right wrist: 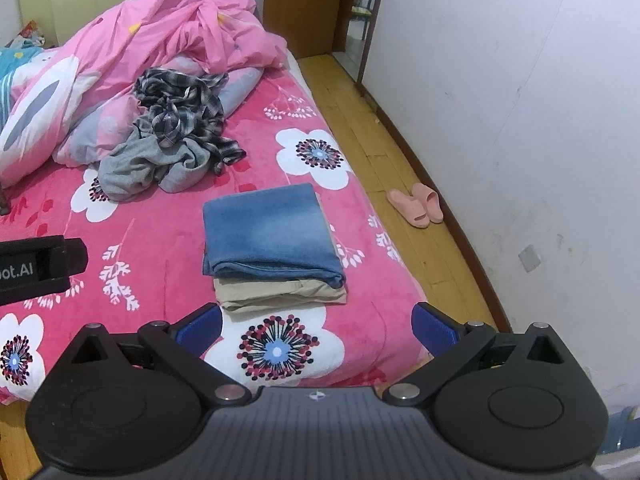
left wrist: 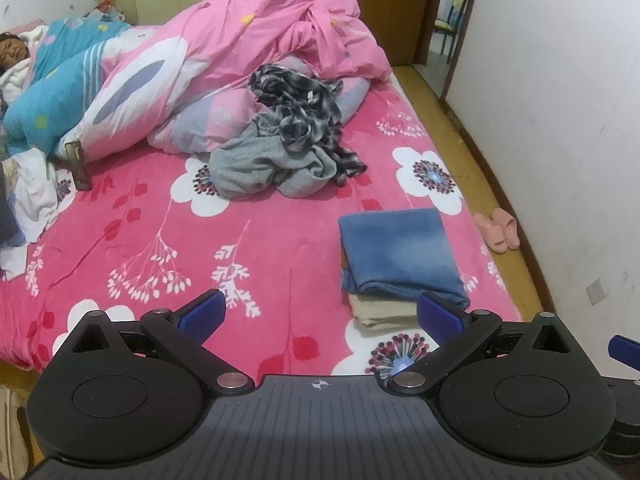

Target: Fold clothes

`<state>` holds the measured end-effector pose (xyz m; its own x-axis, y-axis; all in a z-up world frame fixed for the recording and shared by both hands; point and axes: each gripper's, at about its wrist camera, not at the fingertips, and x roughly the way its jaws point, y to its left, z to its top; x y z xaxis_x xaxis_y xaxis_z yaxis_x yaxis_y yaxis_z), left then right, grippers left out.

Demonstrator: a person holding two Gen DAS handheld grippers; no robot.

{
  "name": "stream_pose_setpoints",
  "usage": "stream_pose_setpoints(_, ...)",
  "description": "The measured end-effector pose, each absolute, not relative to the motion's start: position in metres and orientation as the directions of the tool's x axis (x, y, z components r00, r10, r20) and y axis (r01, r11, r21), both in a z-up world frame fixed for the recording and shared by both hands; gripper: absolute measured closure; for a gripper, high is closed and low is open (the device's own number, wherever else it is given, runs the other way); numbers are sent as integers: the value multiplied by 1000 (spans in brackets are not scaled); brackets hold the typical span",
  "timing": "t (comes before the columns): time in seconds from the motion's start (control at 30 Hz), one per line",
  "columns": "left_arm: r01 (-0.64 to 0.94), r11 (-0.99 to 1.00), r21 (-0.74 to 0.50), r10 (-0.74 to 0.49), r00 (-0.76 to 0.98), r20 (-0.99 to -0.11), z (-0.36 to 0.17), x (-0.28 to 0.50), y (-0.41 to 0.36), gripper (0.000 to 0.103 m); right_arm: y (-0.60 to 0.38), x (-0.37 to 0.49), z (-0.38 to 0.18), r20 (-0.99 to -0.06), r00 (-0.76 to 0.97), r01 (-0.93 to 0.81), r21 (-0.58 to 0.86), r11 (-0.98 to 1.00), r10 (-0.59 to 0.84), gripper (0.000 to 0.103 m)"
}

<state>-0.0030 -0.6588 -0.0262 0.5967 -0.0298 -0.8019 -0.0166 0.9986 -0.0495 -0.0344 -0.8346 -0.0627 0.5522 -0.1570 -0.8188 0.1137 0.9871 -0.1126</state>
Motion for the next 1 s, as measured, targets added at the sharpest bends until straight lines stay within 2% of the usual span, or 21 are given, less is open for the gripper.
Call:
stream_pose_setpoints(0.57, -24, 1000, -16, 1, 569, -822, -36, -3, -658, 0, -835, -35, -66, -831, 529, 134, -117, 984, -171, 0)
stream_pose_setpoints(1.0, 39, 999, -11, -31, 546, -837, -43, -4, -682, 1, -856, -41, -69, -834, 508, 189, -136, 973, -215, 0)
